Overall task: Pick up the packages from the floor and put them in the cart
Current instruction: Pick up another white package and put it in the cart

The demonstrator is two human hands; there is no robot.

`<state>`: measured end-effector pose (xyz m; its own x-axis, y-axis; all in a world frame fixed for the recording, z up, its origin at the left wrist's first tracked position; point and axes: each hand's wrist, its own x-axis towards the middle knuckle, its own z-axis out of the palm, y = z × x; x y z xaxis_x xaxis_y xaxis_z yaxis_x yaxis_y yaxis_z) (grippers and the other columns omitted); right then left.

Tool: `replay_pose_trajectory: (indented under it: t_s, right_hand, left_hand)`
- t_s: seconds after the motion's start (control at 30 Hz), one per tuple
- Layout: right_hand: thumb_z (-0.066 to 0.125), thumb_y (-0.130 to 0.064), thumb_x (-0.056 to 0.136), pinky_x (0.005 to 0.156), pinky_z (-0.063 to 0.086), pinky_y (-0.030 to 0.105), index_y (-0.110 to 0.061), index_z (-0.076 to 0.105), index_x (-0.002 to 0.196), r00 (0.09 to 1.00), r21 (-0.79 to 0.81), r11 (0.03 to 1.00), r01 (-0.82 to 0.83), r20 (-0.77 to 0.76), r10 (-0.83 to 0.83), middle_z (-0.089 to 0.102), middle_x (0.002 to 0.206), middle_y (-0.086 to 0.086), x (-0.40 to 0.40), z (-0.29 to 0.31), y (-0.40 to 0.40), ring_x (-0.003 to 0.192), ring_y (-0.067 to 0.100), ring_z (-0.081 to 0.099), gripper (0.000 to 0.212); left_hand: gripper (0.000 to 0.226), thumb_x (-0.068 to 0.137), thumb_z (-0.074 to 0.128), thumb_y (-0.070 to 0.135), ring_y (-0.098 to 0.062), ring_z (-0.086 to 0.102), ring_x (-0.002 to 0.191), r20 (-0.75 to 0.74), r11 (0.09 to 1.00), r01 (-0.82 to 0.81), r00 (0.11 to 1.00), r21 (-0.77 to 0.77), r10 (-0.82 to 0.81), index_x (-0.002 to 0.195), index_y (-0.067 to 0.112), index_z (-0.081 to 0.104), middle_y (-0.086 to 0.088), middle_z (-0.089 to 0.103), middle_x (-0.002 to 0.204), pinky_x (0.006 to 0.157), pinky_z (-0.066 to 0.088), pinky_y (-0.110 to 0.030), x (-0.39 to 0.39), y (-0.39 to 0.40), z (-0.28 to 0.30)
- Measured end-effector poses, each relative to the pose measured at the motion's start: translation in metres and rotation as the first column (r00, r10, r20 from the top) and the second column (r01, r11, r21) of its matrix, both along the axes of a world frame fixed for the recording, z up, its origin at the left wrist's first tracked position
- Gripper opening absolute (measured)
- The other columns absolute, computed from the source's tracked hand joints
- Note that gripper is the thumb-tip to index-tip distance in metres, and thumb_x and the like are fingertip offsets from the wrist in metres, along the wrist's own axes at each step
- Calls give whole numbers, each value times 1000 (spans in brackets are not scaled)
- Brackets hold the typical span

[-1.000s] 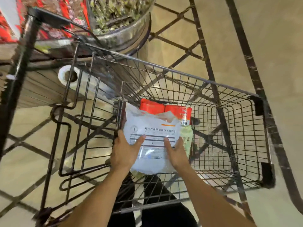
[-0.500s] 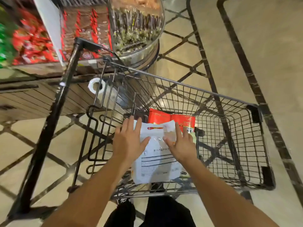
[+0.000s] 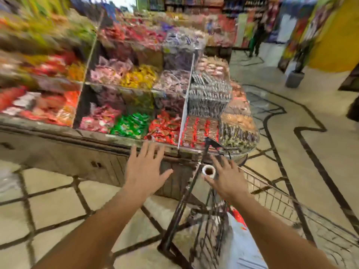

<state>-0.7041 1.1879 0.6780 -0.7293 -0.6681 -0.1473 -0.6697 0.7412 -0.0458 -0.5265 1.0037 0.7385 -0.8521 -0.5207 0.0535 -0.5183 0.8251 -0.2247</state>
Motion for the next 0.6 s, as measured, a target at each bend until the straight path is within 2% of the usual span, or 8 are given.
replay_pose_trajectory:
  t_s: [0.07,0.13,0.23,0.33,0.47,0.53,0.6]
  right_hand:
    - [-23,-96,61,120,31,57,-39,1,167,993,-17,995,-98,-61,97,15,175,5,34,27,-52,157,37,21,123]
    - [-24,-95,58,120,32,56,-39,4,167,978,-44,981,-187,-100,182,20,174,4,74,50,-105,157,35,23,126]
    - [-35,-93,52,121,32,54,-39,12,167,939,-83,941,-327,-139,314,23,174,-2,140,76,-184,157,32,27,135]
    - [-19,-93,64,121,28,56,-38,11,167,891,-100,889,-446,-146,430,21,174,-3,202,92,-258,159,31,22,121]
    - [-24,-93,60,120,30,58,-39,14,166,799,-83,804,-588,-215,562,21,174,-3,281,105,-342,159,31,21,125]
    - [-7,-93,71,121,26,59,-39,10,167,753,-101,752,-651,-203,625,19,174,-1,316,106,-380,160,33,16,112]
    - [-3,-94,75,123,23,61,-40,8,167,699,-124,692,-711,-223,679,16,175,0,346,105,-418,160,37,12,108]
  left_hand:
    - [87,98,21,77,-29,11,160,-37,994,-108,993,15,108,167,27,6,-7,13,175,128,8,-54,57,-47,13]
    - [88,96,19,79,-29,9,161,-83,977,-210,973,41,213,167,28,7,-6,14,175,128,9,-54,117,-91,21]
    - [88,95,20,79,-29,16,159,-166,947,-320,934,4,316,167,31,6,-6,21,173,126,13,-54,204,-144,34]
    - [86,95,23,78,-30,24,156,-238,904,-428,880,-25,410,166,32,12,-8,30,169,124,19,-54,285,-183,46]
    - [84,95,32,77,-32,28,156,-274,808,-589,774,18,571,164,29,26,-10,34,168,124,22,-56,383,-226,39]
    - [86,93,33,78,-33,30,155,-280,746,-664,707,57,650,163,28,31,-11,37,167,123,23,-57,426,-245,30]
    - [95,86,24,84,-35,32,154,-283,677,-728,630,109,723,162,27,33,-12,39,165,123,25,-58,463,-264,22]
